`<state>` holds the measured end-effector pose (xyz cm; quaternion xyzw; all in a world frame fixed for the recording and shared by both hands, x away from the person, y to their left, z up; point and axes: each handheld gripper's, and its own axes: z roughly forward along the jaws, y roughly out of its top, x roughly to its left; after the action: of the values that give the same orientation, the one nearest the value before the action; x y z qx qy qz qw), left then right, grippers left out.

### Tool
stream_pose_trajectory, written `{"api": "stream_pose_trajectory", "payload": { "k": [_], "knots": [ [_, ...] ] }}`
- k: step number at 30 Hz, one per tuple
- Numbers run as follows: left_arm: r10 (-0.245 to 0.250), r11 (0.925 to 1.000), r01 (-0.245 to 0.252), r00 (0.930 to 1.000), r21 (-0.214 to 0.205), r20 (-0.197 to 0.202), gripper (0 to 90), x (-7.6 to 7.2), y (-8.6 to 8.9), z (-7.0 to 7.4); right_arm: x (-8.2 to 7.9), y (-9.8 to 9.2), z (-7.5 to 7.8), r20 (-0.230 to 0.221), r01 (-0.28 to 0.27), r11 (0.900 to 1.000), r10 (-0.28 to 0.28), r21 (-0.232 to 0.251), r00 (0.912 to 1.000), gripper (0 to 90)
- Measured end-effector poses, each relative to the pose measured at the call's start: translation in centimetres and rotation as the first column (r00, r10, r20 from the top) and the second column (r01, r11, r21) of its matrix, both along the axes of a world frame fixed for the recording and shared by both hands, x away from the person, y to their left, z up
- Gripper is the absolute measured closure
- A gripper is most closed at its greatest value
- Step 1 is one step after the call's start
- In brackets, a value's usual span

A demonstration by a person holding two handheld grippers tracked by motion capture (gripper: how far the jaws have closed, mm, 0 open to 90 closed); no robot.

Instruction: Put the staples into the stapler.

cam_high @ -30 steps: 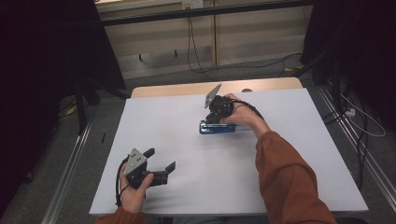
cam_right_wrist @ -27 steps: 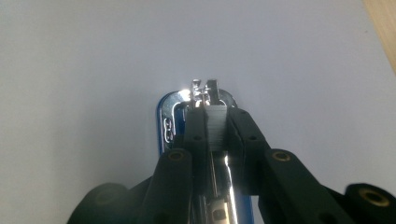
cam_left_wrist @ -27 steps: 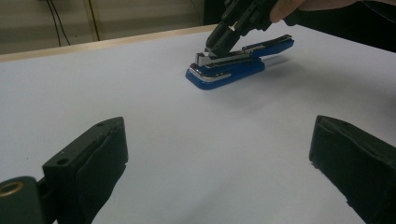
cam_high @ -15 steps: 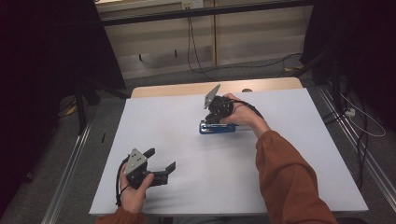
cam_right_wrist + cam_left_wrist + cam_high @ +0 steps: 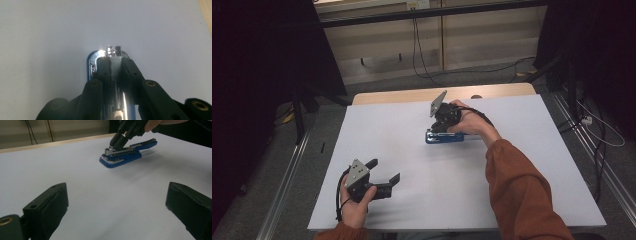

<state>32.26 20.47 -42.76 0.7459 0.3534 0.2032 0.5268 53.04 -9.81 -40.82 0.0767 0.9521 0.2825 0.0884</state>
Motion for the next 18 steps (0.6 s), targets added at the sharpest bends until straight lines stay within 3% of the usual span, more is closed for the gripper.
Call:
{"api": "stream_pose_trajectory", "payload": {
  "k": [18],
  "knots": [
    [-0.003, 1.0000, 0.003, 1.0000, 0.000, 0.001, 4.6, -0.03, 0.02, 0.02, 0.11, 0.51, 0.07, 0.004, -0.009, 0.9998, 0.009, -0.015, 0.9999, 79.1]
  ]
}}
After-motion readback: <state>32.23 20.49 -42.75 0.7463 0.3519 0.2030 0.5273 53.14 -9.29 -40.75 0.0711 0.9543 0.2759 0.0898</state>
